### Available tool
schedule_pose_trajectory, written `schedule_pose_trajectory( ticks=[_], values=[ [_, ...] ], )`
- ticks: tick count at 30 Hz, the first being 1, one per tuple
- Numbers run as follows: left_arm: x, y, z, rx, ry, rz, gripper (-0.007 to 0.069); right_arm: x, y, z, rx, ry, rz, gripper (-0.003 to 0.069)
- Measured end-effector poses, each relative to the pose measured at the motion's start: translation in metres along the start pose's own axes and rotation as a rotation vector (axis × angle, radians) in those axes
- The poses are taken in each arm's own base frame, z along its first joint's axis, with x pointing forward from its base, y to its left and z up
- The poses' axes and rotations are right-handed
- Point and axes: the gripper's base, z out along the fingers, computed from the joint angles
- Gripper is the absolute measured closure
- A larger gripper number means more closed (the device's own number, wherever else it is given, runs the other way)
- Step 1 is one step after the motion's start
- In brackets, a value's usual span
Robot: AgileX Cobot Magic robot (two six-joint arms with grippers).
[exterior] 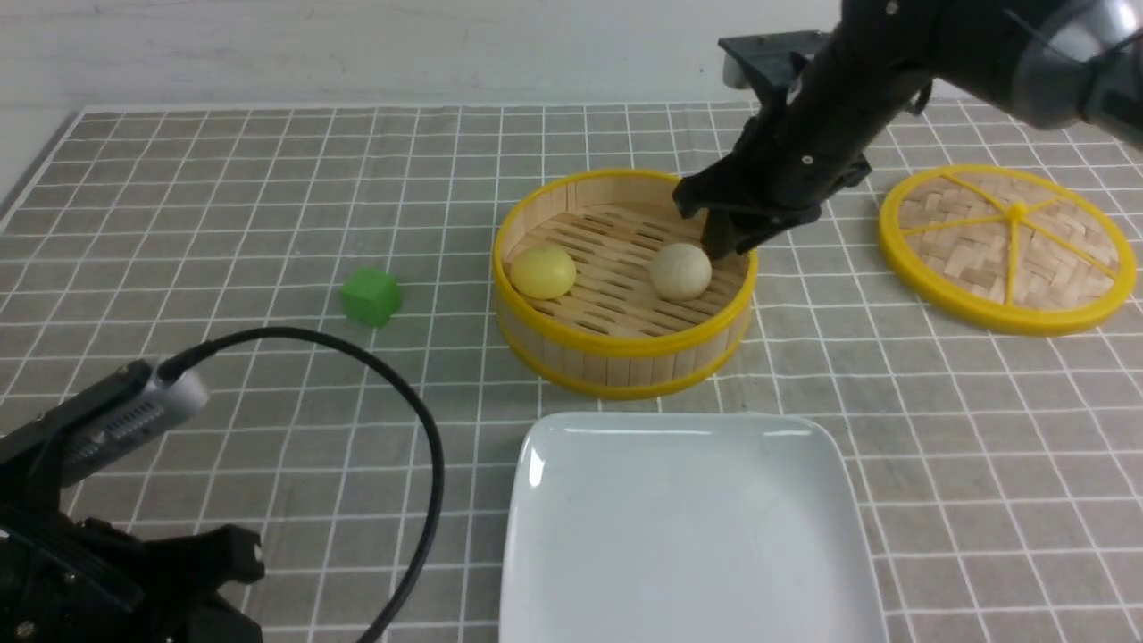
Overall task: Put the steamed buns into the plate on the grey tablecloth.
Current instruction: 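Reach toward a bun in the bamboo steamer with the right gripper, then move the steamed bun from the bamboo steamer onto the white plate with the right gripper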
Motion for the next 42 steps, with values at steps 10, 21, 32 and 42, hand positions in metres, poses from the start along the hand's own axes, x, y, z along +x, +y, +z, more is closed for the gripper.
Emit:
schedule_pose_trajectory(
  ticks=[10,21,32,42],
  values=[
    [-0.002,0.000,0.000,0.002,-0.017,0.000,0.0454,-0.006,-0.012,0.051,0.020,-0.006,0.005,0.0284],
    [-0.002,0.000,0.000,0.002,-0.017,0.000,0.0446,-0.004,-0.012,0.056,0.011,0.007,0.013,0.0600],
    [-0.002,0.000,0.000,0.002,-0.018,-0.001,0.0427,0.000,0.015,-0.046,-0.055,0.058,-0.007,0.0638],
    [-0.002,0.000,0.000,0.002,-0.018,0.000,0.0414,0.053,0.044,-0.096,-0.082,0.118,-0.044,0.0638]
  ],
)
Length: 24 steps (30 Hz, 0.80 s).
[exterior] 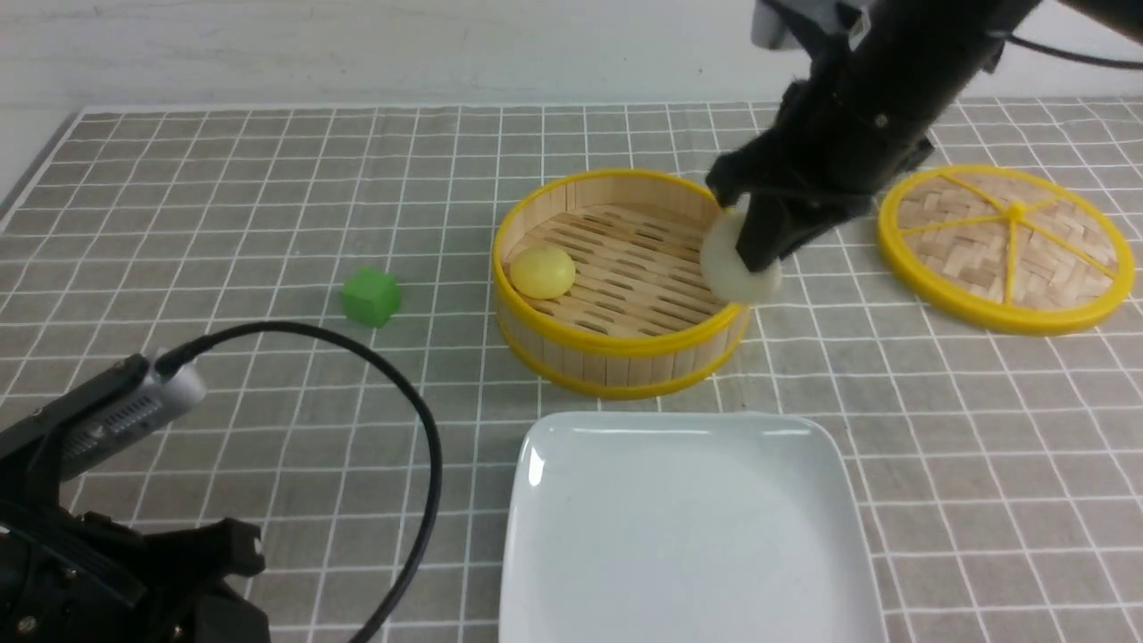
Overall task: Put the steamed buns into the plate on the grey tablecloth.
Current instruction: 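Move the steamed bun from the bamboo steamer onto the white plate with the right gripper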
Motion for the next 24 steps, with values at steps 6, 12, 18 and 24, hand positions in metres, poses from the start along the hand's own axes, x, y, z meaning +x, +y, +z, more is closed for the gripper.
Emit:
schedule_pose_trajectory(
  ticks=[6,12,18,24],
  values=[
    [-0.001,0.000,0.000,0.001,-0.006,0.000,0.0407,0.081,0.015,0.029,-0.049,0.144,0.048,0.0634],
    [-0.002,0.000,0.000,0.002,-0.019,0.000,0.0400,0.128,0.009,0.087,-0.031,0.150,0.118,0.0591],
    [-0.007,-0.001,0.000,0.007,-0.078,0.000,0.0387,0.143,0.001,0.106,-0.014,0.136,0.169,0.0370],
    [-0.012,-0.003,-0.003,0.017,-0.125,0.001,0.0384,0.135,0.007,0.093,-0.035,0.157,0.144,0.0152]
  ],
)
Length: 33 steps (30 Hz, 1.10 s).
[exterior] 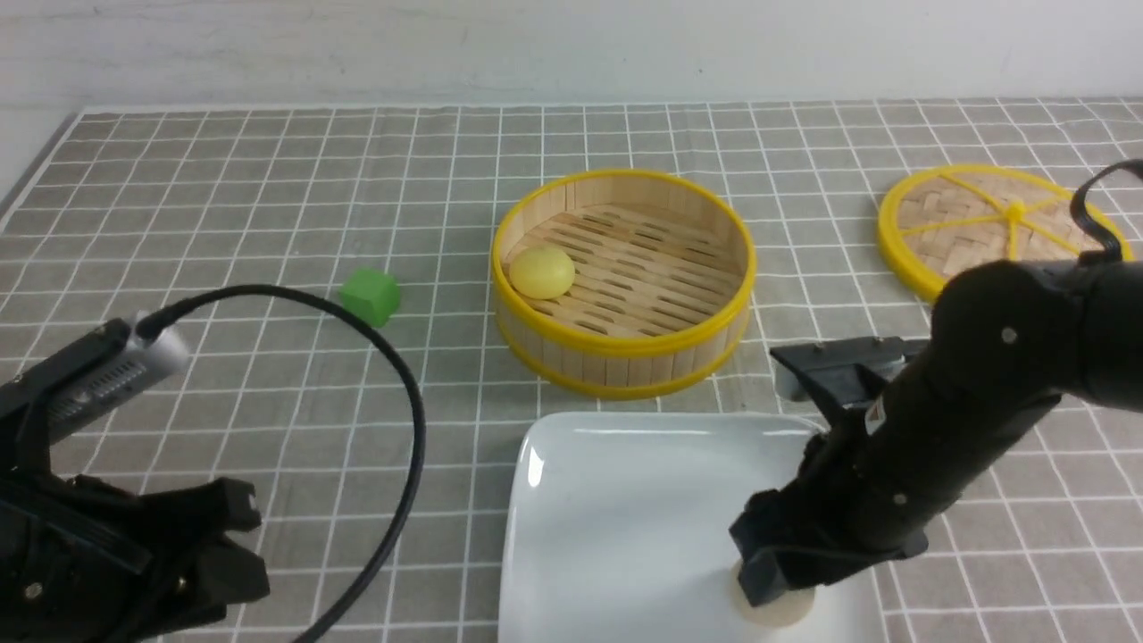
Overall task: Put the steamed buns into the plate on the grey tablecloth.
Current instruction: 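Move the steamed bun from the bamboo steamer onto the white plate with the right gripper, then reach into the bamboo steamer and grasp a bun with the left gripper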
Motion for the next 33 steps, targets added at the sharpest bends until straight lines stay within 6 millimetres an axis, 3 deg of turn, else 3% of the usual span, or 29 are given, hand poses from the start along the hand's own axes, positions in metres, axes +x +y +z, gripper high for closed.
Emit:
schedule_pose_trajectory(
  ticks=[4,7,10,15,18,20,23,27,29,33],
  values=[
    [-0.015,-0.015,-0.014,0.059,-0.051,0.028,0.0384,-0.006,0.013,-0.035,-0.013,-0.012,-0.088,0.0128],
    [-0.035,-0.032,-0.027,0.120,-0.098,0.058,0.0384,-0.004,0.021,-0.068,0.002,-0.062,-0.166,0.0198],
    [-0.056,-0.046,-0.035,0.158,-0.113,0.084,0.0384,0.010,0.022,-0.094,0.035,-0.061,-0.215,0.0335],
    [-0.082,-0.055,-0.020,0.150,-0.019,0.100,0.0384,0.045,0.023,-0.139,0.061,-0.086,-0.260,0.0631],
    [-0.098,-0.060,-0.008,0.145,0.015,0.102,0.0384,0.068,0.021,-0.156,0.048,-0.153,-0.256,0.0673],
    [-0.105,-0.068,-0.002,0.148,0.030,0.123,0.0384,0.082,0.018,-0.160,0.043,-0.197,-0.252,0.0673],
    [-0.107,-0.099,0.012,0.172,0.083,0.209,0.0386,0.107,0.010,-0.161,0.030,-0.298,-0.251,0.0673],
    [-0.098,-0.145,0.040,0.167,0.162,0.359,0.0398,0.133,-0.004,-0.147,0.018,-0.394,-0.205,0.0672],
    [-0.099,-0.156,0.049,0.152,0.182,0.388,0.0407,0.138,-0.007,-0.144,0.019,-0.410,-0.193,0.0671],
    [-0.121,-0.182,0.075,0.068,0.229,0.415,0.0493,0.152,-0.017,-0.133,0.025,-0.437,-0.144,0.0669]
  ],
)
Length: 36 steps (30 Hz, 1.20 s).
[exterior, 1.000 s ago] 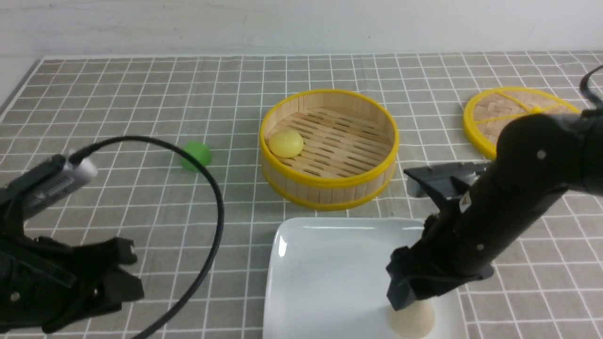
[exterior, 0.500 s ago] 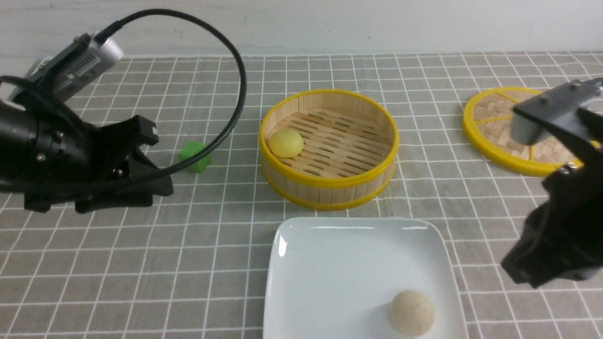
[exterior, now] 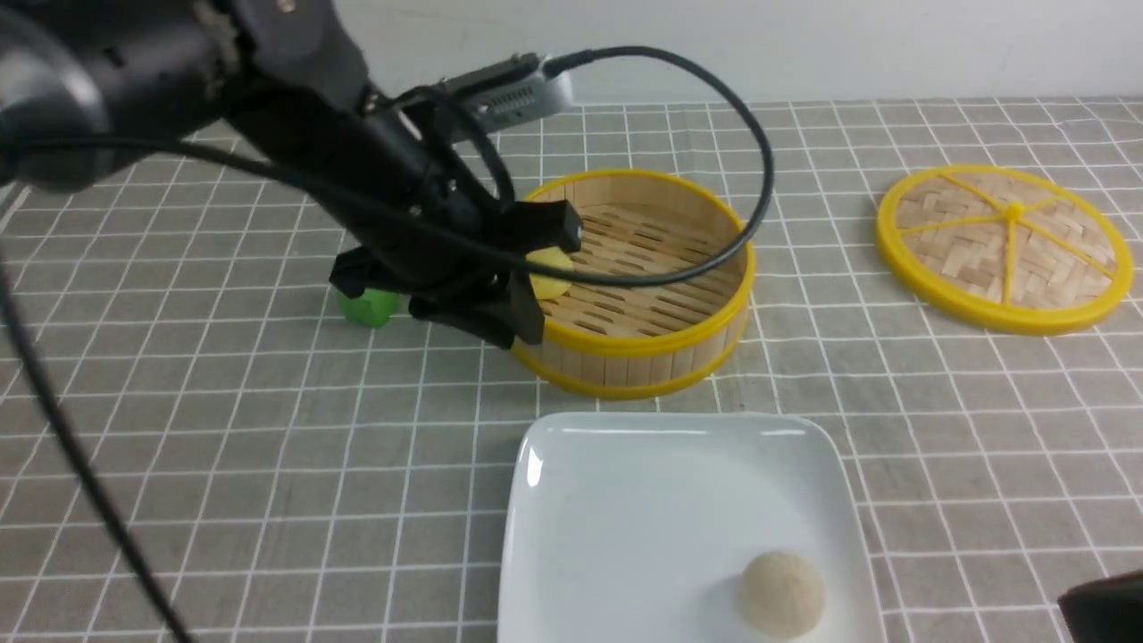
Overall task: Put the steamed buns into the plate on the grey tablecloth.
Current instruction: 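Reach into the bamboo steamer and grasp a bun with the left gripper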
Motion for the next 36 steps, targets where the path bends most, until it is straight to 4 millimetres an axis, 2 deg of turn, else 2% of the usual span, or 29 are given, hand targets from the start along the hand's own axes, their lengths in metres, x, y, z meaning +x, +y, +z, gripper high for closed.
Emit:
schedule_pose_trajectory(
  ticks=[3,4,5,8,10,15,18,20,25,36],
  values=[
    [-0.029,-0.001,0.007,-0.055,-0.010,0.014,0.0579,0.006,-0.002,0.003,0.005,0.007,0.015,0.0666],
    [-0.032,-0.001,0.008,-0.062,-0.015,0.020,0.0589,0.006,-0.002,0.003,0.005,0.007,0.016,0.0665],
    [-0.045,-0.001,0.013,-0.083,-0.031,0.030,0.0613,0.006,-0.002,0.003,0.006,0.007,0.018,0.0664],
    [-0.064,-0.003,0.024,-0.080,-0.057,0.027,0.0623,0.005,-0.002,0.003,0.005,-0.003,0.018,0.0659],
    [-0.077,0.000,0.042,-0.085,-0.053,0.021,0.0618,0.003,-0.002,0.003,0.001,-0.025,0.019,0.0659],
    [-0.093,0.006,0.069,-0.112,-0.044,0.025,0.0545,-0.001,-0.001,0.003,-0.005,-0.071,0.018,0.0656],
    [-0.101,0.011,0.087,-0.122,-0.069,0.029,0.0424,-0.004,-0.001,0.002,-0.008,-0.097,0.018,0.0652],
    [-0.105,0.013,0.093,-0.134,-0.098,0.037,0.0356,-0.004,-0.001,0.002,-0.010,-0.101,0.020,0.0650],
    [-0.111,0.022,0.102,-0.195,-0.146,0.072,0.0263,-0.004,0.000,0.002,-0.015,-0.101,0.024,0.0647],
    [-0.112,0.030,0.122,-0.218,-0.135,0.077,0.0247,-0.004,0.000,0.002,-0.019,-0.101,0.039,0.0645]
  ],
)
